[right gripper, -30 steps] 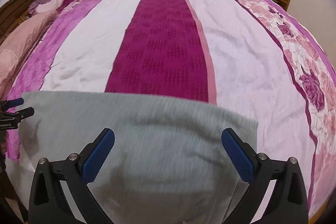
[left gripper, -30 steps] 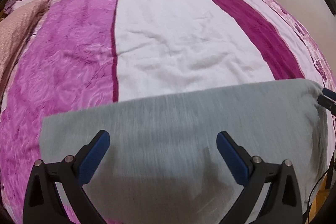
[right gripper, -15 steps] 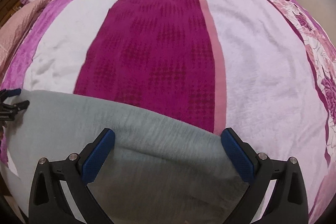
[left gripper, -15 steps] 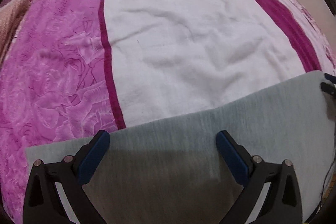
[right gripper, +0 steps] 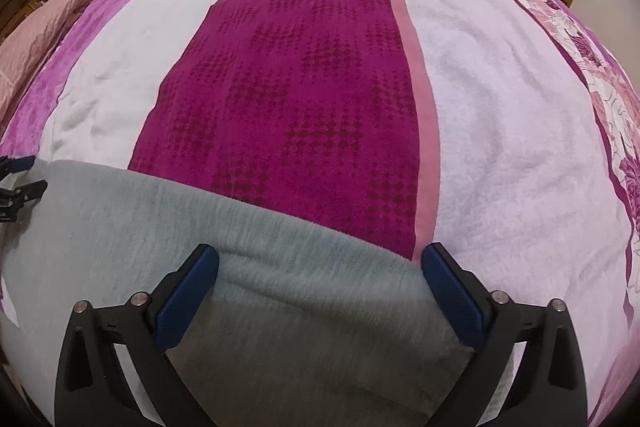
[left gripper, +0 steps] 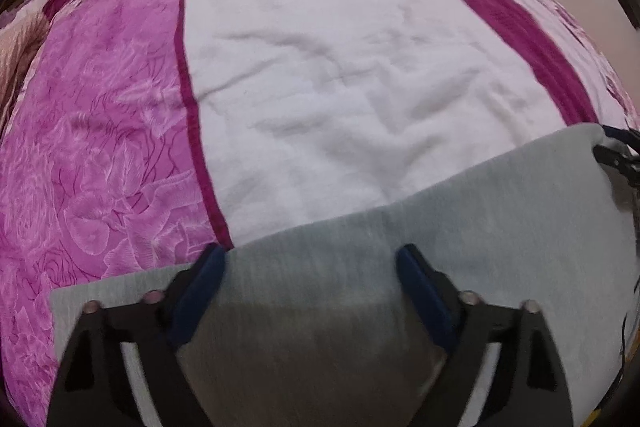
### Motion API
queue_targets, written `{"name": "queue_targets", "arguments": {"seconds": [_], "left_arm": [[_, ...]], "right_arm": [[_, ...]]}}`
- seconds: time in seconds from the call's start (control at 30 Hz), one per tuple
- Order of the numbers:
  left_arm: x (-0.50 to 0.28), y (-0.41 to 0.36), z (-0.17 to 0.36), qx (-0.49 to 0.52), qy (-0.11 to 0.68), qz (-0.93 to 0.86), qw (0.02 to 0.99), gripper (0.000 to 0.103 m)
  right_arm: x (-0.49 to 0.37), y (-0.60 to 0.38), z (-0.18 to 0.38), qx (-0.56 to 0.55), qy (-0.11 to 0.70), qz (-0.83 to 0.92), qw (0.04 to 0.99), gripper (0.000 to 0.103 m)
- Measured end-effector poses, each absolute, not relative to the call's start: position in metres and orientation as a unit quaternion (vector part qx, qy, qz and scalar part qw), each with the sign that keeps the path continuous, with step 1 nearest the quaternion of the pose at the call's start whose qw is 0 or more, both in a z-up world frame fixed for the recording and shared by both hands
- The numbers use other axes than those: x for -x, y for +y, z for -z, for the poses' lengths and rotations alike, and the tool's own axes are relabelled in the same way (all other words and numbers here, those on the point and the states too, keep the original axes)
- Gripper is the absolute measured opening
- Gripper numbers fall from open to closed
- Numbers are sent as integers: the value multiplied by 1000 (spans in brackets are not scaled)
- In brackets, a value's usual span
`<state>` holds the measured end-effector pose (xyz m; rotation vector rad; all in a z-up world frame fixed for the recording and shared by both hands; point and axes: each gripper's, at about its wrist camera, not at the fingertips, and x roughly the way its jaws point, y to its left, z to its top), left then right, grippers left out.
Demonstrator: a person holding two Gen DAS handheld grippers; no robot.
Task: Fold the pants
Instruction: 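Move both grippers forward over the grey sweatpants toward the leg hems, then close the left gripper on the hem while the right gripper grasps the hem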
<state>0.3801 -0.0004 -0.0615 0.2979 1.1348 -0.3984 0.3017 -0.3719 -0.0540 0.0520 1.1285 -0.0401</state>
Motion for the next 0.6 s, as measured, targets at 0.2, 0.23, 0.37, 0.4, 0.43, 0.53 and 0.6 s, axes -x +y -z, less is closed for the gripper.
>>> {"name": "queue_targets", "arguments": {"seconds": [0.2, 0.23, 0.37, 0.4, 0.43, 0.53, 0.6], "left_arm": [[-370, -4, 49, -148, 520, 186, 820, 32], [-368, -3, 47, -150, 518, 184, 822, 21], [-363, 4, 36, -138, 518, 180, 825, 6], [-361, 6, 33, -133, 518, 180, 825, 5], [-354, 7, 29, -126, 517, 180, 827, 5], [-343, 10, 17, -114, 505, 177, 837, 4], [-335, 13, 9, -103, 498, 174, 844, 4]], "right_arm": [[-289, -356, 40, -24, 536, 13, 844, 30], [-288, -352, 38, -21, 538, 12, 843, 20], [-280, -342, 29, -4, 535, 17, 845, 6], [-278, -343, 26, -11, 533, 16, 846, 5], [-276, -343, 23, -16, 531, 14, 847, 5], [-271, -344, 14, -40, 521, 8, 853, 5], [-266, -344, 7, -52, 516, -1, 855, 5]]}}
